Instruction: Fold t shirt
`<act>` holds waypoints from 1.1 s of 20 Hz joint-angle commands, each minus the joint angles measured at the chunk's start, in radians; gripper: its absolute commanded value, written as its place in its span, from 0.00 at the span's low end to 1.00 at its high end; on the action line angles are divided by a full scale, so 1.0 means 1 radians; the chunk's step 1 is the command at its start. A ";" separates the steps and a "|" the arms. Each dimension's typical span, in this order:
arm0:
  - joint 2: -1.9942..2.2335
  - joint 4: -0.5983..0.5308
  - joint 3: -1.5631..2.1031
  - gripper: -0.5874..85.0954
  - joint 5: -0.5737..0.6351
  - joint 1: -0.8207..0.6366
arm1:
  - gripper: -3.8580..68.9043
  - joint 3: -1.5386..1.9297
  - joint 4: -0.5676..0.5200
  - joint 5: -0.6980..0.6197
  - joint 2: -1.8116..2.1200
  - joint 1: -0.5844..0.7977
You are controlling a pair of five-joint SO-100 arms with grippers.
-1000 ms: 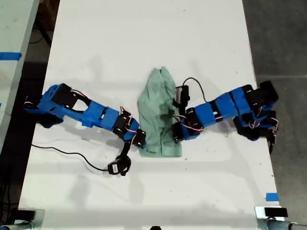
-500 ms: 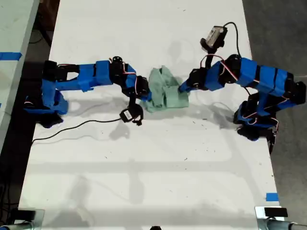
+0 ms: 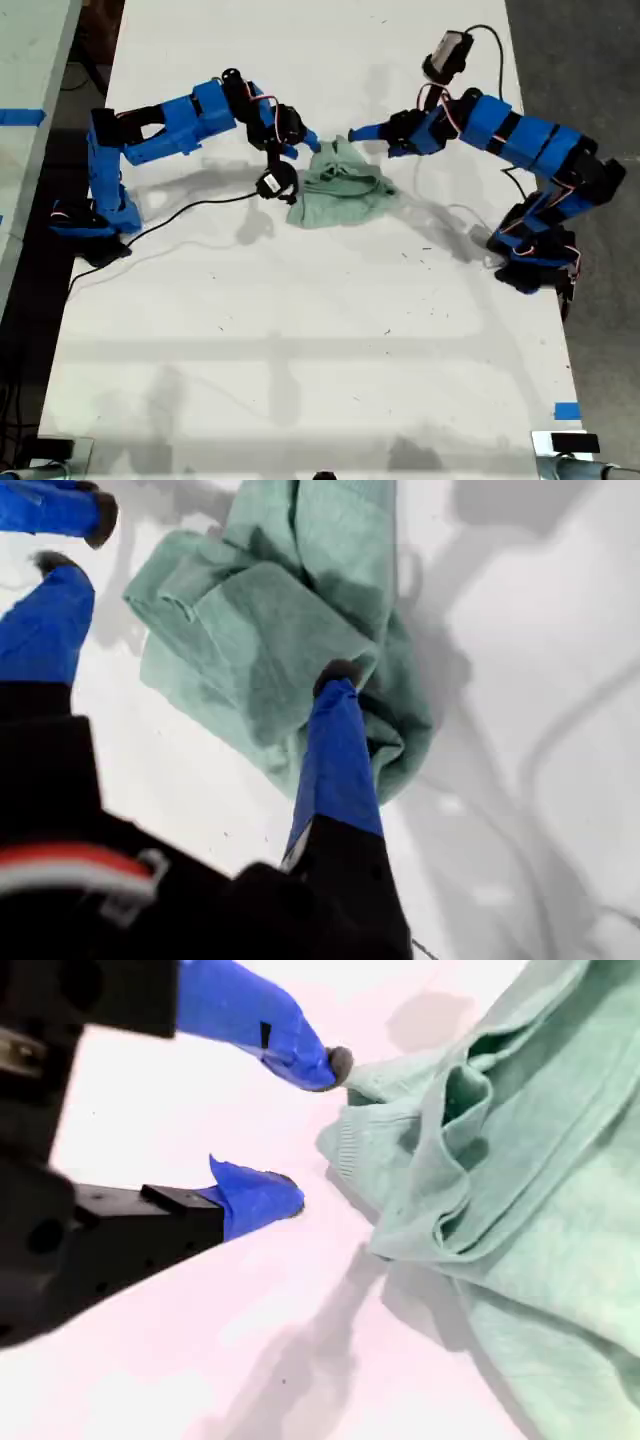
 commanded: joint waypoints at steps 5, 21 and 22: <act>0.189 0.198 -0.032 0.15 0.124 -0.209 | 0.56 -0.287 0.336 -0.110 0.008 0.230; 2.315 -0.357 2.065 0.00 -0.390 0.537 | 0.08 1.192 0.071 0.416 1.542 -0.672; 2.264 -0.348 2.097 0.00 -0.373 0.523 | 0.04 1.259 0.066 0.434 1.540 -0.680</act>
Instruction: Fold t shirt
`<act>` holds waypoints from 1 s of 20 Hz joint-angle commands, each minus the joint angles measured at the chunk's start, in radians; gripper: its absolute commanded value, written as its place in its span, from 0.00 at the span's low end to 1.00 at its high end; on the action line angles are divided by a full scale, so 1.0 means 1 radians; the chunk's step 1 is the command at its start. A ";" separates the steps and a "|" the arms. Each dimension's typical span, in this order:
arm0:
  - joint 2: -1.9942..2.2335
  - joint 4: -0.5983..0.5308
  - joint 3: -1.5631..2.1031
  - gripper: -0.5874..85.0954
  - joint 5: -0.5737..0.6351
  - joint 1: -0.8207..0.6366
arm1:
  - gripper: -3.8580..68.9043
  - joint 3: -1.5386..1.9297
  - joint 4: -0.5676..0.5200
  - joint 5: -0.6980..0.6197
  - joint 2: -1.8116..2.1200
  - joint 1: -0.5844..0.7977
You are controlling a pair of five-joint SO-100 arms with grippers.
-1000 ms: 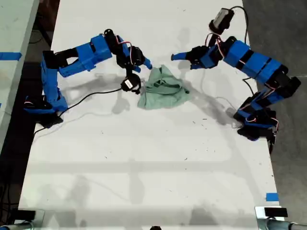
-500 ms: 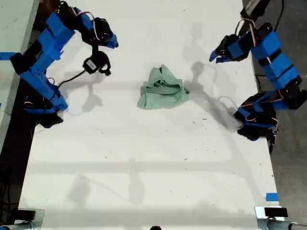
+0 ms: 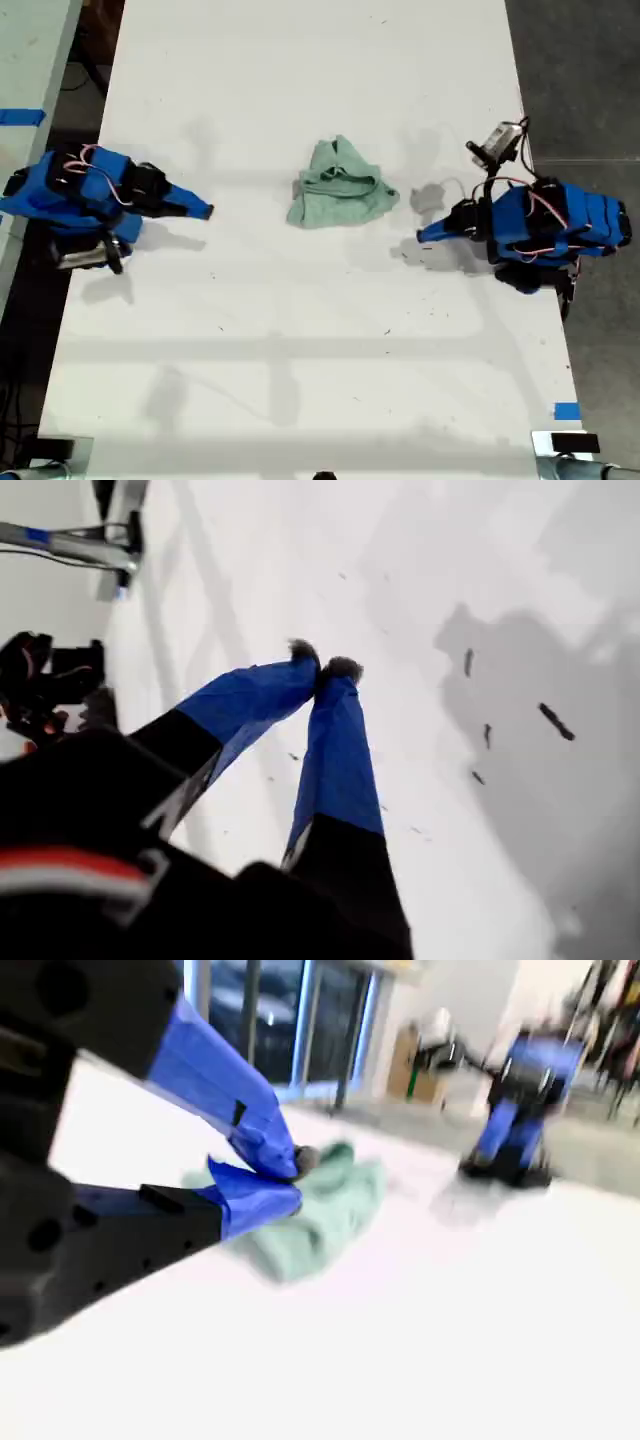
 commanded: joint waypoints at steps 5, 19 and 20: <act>0.101 0.049 0.238 0.00 -0.009 0.000 | 0.01 0.267 -0.025 0.080 0.043 -0.040; 0.101 0.063 0.238 0.00 -0.021 0.006 | 0.02 0.278 -0.008 0.150 0.043 -0.012; 0.101 0.063 0.238 0.00 -0.021 0.006 | 0.02 0.278 -0.008 0.147 0.043 -0.012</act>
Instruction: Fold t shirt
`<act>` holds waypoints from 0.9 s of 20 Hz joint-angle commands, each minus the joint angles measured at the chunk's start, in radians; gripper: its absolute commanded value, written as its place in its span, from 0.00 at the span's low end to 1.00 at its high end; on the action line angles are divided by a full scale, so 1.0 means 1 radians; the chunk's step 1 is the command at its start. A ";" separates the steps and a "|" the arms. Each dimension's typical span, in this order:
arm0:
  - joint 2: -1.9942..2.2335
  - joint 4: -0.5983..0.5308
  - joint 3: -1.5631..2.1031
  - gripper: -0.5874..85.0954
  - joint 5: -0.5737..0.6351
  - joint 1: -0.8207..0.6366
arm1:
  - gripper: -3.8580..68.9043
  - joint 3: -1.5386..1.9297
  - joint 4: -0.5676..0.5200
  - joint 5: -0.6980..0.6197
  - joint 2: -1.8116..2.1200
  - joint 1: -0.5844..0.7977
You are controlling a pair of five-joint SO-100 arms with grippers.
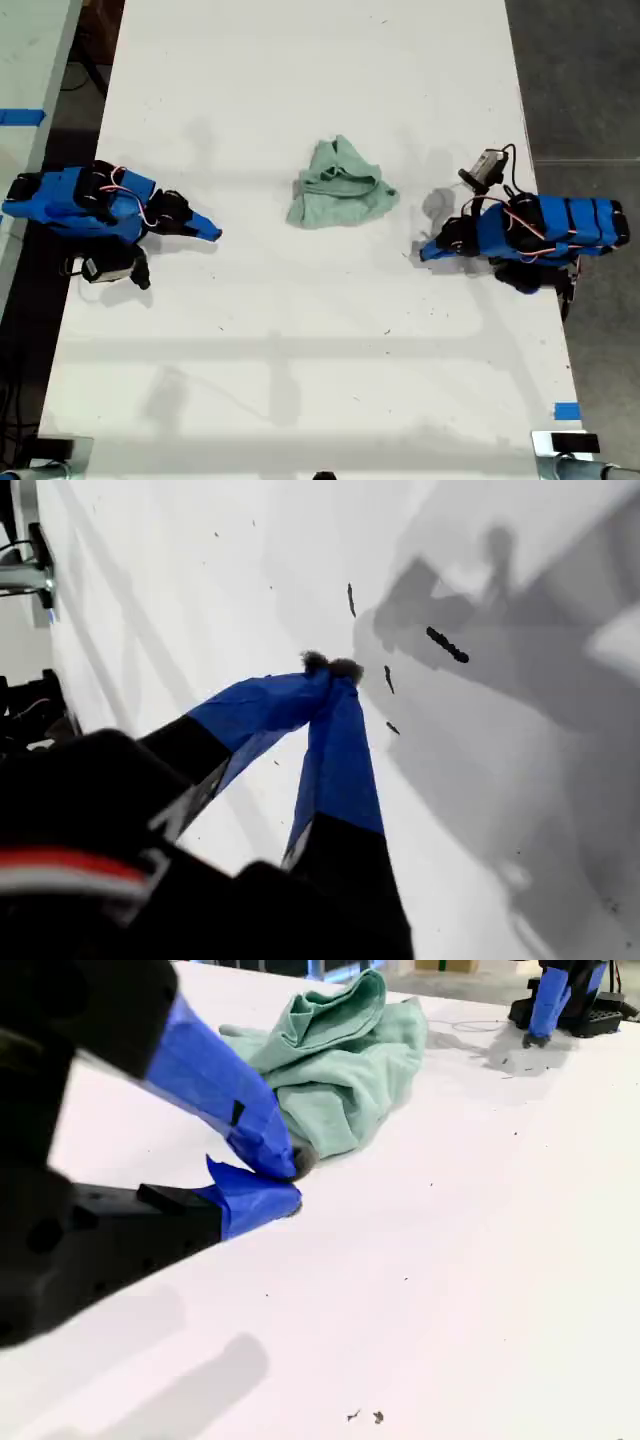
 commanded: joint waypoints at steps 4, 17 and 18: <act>0.009 0.002 0.008 0.00 -0.021 0.006 | 0.02 0.057 0.000 -0.032 0.009 0.017; 0.009 0.003 0.008 0.00 -0.021 0.008 | 0.01 0.057 -0.011 -0.057 0.009 0.011; 0.009 0.003 0.008 0.00 -0.021 0.008 | 0.01 0.057 -0.012 -0.057 0.009 0.011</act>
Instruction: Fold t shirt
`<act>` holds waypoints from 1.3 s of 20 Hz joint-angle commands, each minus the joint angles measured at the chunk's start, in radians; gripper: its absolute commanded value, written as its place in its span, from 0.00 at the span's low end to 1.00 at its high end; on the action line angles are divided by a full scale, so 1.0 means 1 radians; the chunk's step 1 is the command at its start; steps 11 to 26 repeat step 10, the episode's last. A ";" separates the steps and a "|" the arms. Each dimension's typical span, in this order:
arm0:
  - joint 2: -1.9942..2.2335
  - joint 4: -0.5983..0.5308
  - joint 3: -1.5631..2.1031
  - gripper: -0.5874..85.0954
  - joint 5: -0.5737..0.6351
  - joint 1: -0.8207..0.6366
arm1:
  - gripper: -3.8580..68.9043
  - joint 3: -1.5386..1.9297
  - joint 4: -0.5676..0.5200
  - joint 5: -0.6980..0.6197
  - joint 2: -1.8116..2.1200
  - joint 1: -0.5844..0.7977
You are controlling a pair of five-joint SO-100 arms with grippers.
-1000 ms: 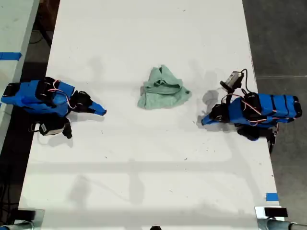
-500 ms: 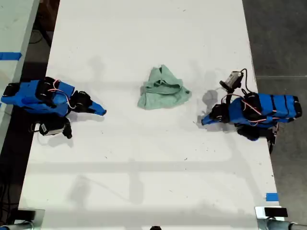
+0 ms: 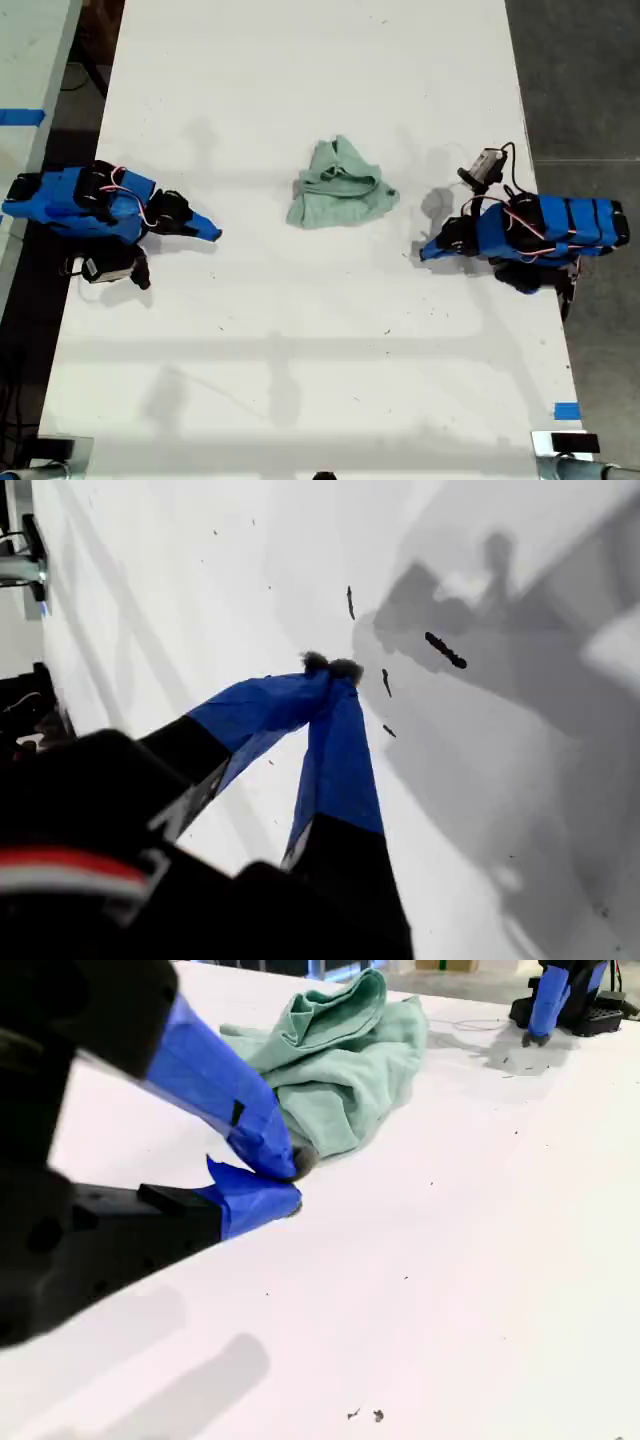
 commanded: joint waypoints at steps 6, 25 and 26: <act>0.009 0.000 0.008 0.00 -0.021 0.011 | 0.01 0.054 -0.012 -0.023 0.009 0.002; 0.009 0.000 0.008 0.00 -0.021 0.014 | 0.01 0.054 -0.012 -0.023 0.009 -0.003; 0.009 0.000 0.008 0.00 -0.021 0.014 | 0.01 0.054 -0.012 -0.023 0.009 -0.003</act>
